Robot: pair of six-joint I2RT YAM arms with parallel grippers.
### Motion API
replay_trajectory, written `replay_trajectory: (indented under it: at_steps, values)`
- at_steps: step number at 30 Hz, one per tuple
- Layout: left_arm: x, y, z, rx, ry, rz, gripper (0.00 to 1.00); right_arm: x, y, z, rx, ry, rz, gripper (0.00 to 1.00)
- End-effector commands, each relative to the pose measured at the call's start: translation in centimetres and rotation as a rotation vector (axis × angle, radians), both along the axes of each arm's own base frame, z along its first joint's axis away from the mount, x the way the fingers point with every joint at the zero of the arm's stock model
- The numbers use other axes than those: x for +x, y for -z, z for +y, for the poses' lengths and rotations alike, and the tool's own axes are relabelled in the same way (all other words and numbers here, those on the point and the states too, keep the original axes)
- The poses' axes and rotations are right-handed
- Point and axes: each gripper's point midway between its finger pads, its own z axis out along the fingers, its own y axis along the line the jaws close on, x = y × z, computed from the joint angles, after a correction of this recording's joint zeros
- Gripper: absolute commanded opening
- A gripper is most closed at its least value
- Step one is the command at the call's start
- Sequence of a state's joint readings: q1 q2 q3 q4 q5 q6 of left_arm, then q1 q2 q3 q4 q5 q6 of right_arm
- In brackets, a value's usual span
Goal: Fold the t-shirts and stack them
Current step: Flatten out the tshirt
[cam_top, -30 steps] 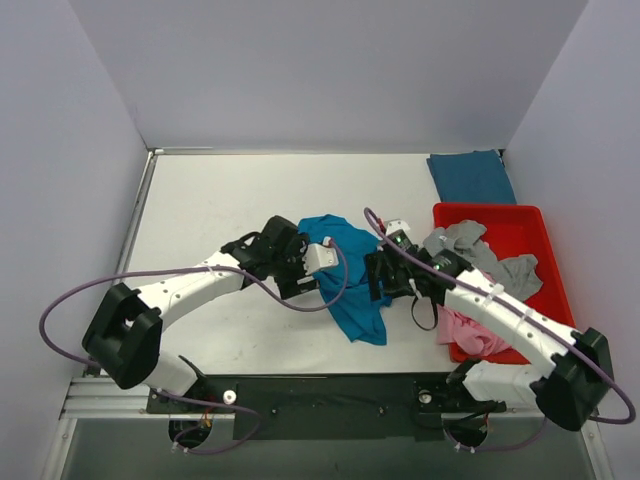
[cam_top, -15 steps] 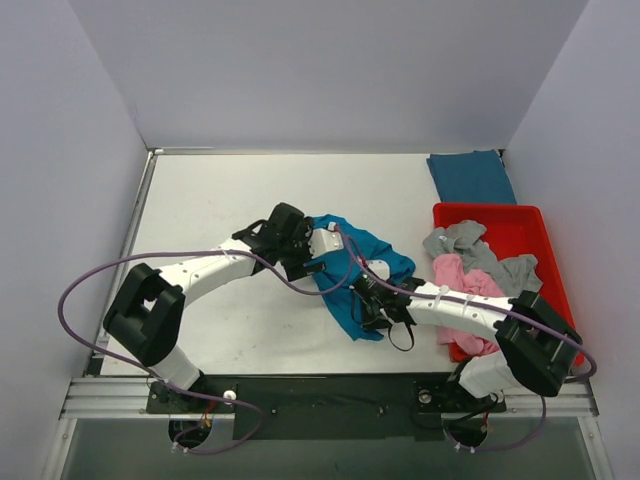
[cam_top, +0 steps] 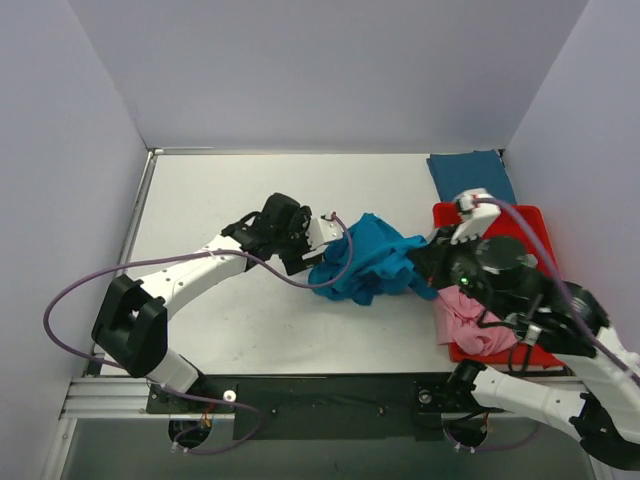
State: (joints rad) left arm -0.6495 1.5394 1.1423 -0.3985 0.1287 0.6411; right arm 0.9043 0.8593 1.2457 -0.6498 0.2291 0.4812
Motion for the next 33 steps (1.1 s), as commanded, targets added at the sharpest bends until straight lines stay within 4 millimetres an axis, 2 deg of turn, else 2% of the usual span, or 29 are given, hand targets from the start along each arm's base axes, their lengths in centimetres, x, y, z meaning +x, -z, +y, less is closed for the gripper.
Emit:
replay_trajectory:
  at_steps: [1,4,6,9,11,13,17,19,20,24,25,26,27,28,29,30,31,32,33]
  values:
    - [-1.8,-3.7,-2.0,-0.110,0.048,0.019,0.91,-0.9,-5.5,-3.2,-0.079,-0.039,-0.144,0.00]
    - [-3.9,-4.8,-3.9,-0.154,0.114,0.053,0.91,-0.2,-9.1,-4.1,-0.096,-0.012,-0.235,0.00]
    - [-5.5,-5.1,-4.9,-0.158,0.149,0.080,0.91,0.8,-10.3,-5.3,-0.135,0.056,-0.272,0.00]
    - [-7.7,-5.6,-6.6,-0.183,0.204,0.115,0.91,1.6,-11.4,-5.9,-0.156,0.097,-0.294,0.00]
    - [-10.0,-5.5,-8.0,-0.222,0.290,0.173,0.92,2.0,-11.9,-6.5,-0.168,0.117,-0.304,0.00]
    - [-11.8,-4.8,-8.9,-0.242,0.368,0.207,0.92,2.5,-12.0,-7.2,-0.180,0.139,-0.302,0.00]
    - [-14.3,-1.0,-11.1,-0.216,0.462,0.218,0.94,3.4,-10.7,-8.2,-0.186,0.163,-0.257,0.00]
    - [-14.9,0.5,-12.3,-0.206,0.472,0.248,0.94,3.9,-9.8,-8.5,-0.194,0.170,-0.227,0.00]
    - [-14.4,0.5,-13.2,-0.226,0.469,0.223,0.94,4.2,-9.3,-8.8,-0.193,0.177,-0.208,0.00]
    - [-10.8,2.6,-15.8,-0.236,0.373,0.158,0.94,5.2,-8.0,-9.1,-0.162,0.176,-0.149,0.00]
    - [-10.0,2.1,-16.5,-0.246,0.349,0.148,0.94,5.4,-7.9,-9.5,-0.158,0.188,-0.140,0.00]
    - [-10.3,3.4,-16.8,-0.230,0.353,0.186,0.93,5.5,-7.6,-9.0,-0.144,0.165,-0.124,0.00]
    - [-10.3,3.3,-17.3,-0.239,0.350,0.205,0.90,5.7,-7.4,-9.2,-0.138,0.168,-0.115,0.00]
    - [-10.8,4.2,-17.6,-0.234,0.364,0.244,0.87,5.8,-7.4,-9.3,-0.135,0.171,-0.111,0.00]
    - [-10.9,4.1,-17.8,-0.234,0.370,0.265,0.62,5.9,-7.2,-9.5,-0.132,0.180,-0.103,0.00]
    - [-11.4,4.7,-17.8,-0.228,0.389,0.302,0.47,6.0,-7.1,-9.7,-0.130,0.185,-0.098,0.00]
    - [-11.7,4.9,-17.4,-0.200,0.406,0.330,0.10,6.2,-6.8,-10.0,-0.128,0.194,-0.087,0.00]
    - [-11.1,4.8,-16.9,-0.189,0.393,0.333,0.00,6.3,-6.8,-10.1,-0.127,0.197,-0.084,0.00]
    - [-10.2,4.2,-16.4,-0.180,0.359,0.330,0.00,6.5,-6.5,-10.4,-0.127,0.206,-0.075,0.00]
